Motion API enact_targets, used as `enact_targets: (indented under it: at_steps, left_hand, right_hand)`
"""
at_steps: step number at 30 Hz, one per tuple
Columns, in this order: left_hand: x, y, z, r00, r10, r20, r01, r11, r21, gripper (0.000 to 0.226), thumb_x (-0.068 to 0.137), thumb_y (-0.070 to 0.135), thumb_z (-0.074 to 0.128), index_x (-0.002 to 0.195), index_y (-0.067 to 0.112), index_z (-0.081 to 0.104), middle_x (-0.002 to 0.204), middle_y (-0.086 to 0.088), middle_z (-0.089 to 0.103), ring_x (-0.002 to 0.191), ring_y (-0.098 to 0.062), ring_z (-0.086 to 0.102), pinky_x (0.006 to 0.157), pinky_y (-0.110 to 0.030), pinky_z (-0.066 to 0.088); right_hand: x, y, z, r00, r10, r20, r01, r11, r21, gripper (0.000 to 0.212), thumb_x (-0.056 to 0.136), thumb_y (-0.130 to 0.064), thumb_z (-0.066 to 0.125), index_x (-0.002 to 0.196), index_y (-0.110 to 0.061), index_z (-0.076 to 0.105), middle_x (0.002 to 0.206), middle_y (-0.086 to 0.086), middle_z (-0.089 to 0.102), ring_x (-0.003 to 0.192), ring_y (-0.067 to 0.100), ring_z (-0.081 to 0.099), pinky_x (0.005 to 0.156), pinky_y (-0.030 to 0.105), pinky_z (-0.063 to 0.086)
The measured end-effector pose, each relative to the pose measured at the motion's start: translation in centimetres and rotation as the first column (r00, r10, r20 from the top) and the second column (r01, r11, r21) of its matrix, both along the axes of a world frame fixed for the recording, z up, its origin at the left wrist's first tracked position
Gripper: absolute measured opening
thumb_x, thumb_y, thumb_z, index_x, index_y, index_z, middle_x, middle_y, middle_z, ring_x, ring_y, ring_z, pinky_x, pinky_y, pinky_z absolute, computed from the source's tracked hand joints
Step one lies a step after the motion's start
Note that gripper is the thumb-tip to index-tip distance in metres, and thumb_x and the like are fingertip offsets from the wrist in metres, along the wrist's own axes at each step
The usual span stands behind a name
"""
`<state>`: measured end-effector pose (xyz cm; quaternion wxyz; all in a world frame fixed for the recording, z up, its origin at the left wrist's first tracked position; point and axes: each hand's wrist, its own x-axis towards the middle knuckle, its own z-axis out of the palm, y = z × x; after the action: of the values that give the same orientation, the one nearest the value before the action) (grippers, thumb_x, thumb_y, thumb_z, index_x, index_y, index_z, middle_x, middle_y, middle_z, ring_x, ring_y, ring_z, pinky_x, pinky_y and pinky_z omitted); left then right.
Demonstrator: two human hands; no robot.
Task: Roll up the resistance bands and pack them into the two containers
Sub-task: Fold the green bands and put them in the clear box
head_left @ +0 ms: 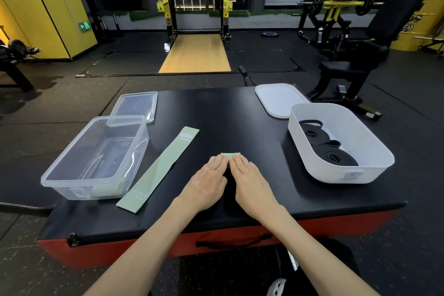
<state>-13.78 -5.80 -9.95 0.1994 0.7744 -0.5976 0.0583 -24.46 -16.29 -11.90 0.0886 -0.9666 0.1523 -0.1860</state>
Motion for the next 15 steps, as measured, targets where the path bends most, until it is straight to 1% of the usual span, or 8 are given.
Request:
enact_targets:
  at_steps: [1, 3, 4, 5, 7, 10, 13, 15]
  left_hand:
    - [-0.1, -0.1, 0.1, 1.0, 0.004, 0.0, -0.004, 1.0, 0.012, 0.055, 0.079, 0.015, 0.02, 0.123, -0.002, 0.049, 0.113, -0.01, 0.053, 0.099, -0.022, 0.049, 0.097, -0.028, 0.035]
    - [-0.3, 0.1, 0.3, 1.0, 0.023, 0.002, -0.023, 0.999, 0.023, 0.052, 0.086, 0.012, 0.025, 0.132, -0.003, 0.045, 0.129, -0.015, 0.05, 0.118, -0.026, 0.048, 0.108, -0.024, 0.03]
    - [-0.4, 0.2, 0.3, 0.999, 0.046, 0.012, -0.046, 0.999, 0.009, 0.053, 0.088, 0.012, 0.028, 0.136, -0.003, 0.043, 0.137, -0.016, 0.047, 0.128, -0.027, 0.044, 0.111, -0.021, 0.025]
    - [-0.6, 0.5, 0.3, 0.997, 0.073, 0.032, -0.073, 0.997, 0.009, 0.054, 0.087, 0.014, 0.029, 0.136, -0.004, 0.044, 0.14, -0.017, 0.047, 0.131, -0.027, 0.044, 0.11, -0.02, 0.024]
    - [-1.0, 0.9, 0.5, 0.994, 0.097, 0.058, -0.099, 0.994, 0.035, 0.053, 0.083, 0.014, 0.034, 0.13, -0.004, 0.053, 0.134, -0.017, 0.054, 0.124, -0.026, 0.053, 0.106, -0.018, 0.028]
    - [-1.3, 1.0, 0.6, 0.995, 0.101, -0.005, -0.101, 0.994, 0.031, 0.051, 0.085, 0.009, 0.038, 0.132, -0.005, 0.05, 0.137, -0.016, 0.052, 0.126, -0.026, 0.052, 0.108, -0.015, 0.013]
    - [-0.8, 0.5, 0.5, 0.997, 0.063, 0.033, -0.066, 0.995, 0.08, 0.056, 0.08, 0.013, 0.03, 0.126, -0.007, 0.053, 0.126, -0.018, 0.059, 0.117, -0.028, 0.057, 0.109, -0.022, 0.015]
    - [-0.4, 0.2, 0.4, 0.999, 0.029, 0.017, -0.03, 0.997, 0.07, 0.056, 0.081, 0.01, 0.029, 0.132, -0.005, 0.046, 0.13, -0.016, 0.053, 0.12, -0.025, 0.051, 0.11, -0.024, 0.021]
  right_hand:
    - [0.0, 0.0, 0.0, 1.0, -0.003, -0.003, 0.003, 1.0, 0.0, 0.063, 0.083, 0.003, 0.045, 0.145, -0.004, 0.033, 0.147, 0.007, 0.038, 0.139, 0.02, 0.029, 0.115, 0.038, 0.025]
    - [-0.1, 0.0, 0.2, 1.0, -0.004, 0.002, 0.004, 1.0, 0.001, 0.064, 0.083, 0.004, 0.045, 0.145, -0.004, 0.033, 0.147, 0.006, 0.037, 0.14, 0.019, 0.028, 0.116, 0.035, 0.022]
    - [-0.1, 0.0, 0.3, 1.0, -0.002, 0.006, 0.002, 1.0, 0.002, 0.064, 0.082, 0.005, 0.045, 0.144, -0.003, 0.034, 0.147, 0.007, 0.038, 0.14, 0.019, 0.028, 0.116, 0.035, 0.022]
    - [-0.2, 0.0, 0.4, 1.0, 0.0, 0.008, 0.0, 1.0, 0.003, 0.064, 0.081, 0.006, 0.046, 0.143, -0.003, 0.036, 0.146, 0.007, 0.039, 0.139, 0.02, 0.029, 0.116, 0.036, 0.023]
    - [-0.1, -0.1, 0.5, 1.0, -0.001, 0.014, 0.001, 1.0, 0.002, 0.065, 0.08, 0.006, 0.047, 0.143, -0.005, 0.037, 0.144, 0.005, 0.041, 0.137, 0.019, 0.032, 0.114, 0.038, 0.026]
    - [0.1, -0.1, 0.5, 1.0, 0.006, 0.024, -0.006, 1.0, 0.005, 0.065, 0.08, 0.006, 0.045, 0.143, -0.01, 0.036, 0.142, -0.001, 0.04, 0.136, 0.015, 0.031, 0.114, 0.033, 0.024]
    - [0.2, -0.3, 0.3, 1.0, 0.0, 0.023, 0.0, 1.0, 0.016, 0.069, 0.078, 0.008, 0.045, 0.143, -0.011, 0.034, 0.143, -0.001, 0.038, 0.137, 0.015, 0.029, 0.113, 0.034, 0.026]
    - [0.1, -0.3, 0.5, 1.0, 0.003, 0.008, -0.003, 1.0, 0.023, 0.07, 0.079, 0.009, 0.045, 0.146, -0.008, 0.031, 0.149, 0.005, 0.034, 0.141, 0.019, 0.024, 0.114, 0.037, 0.025]
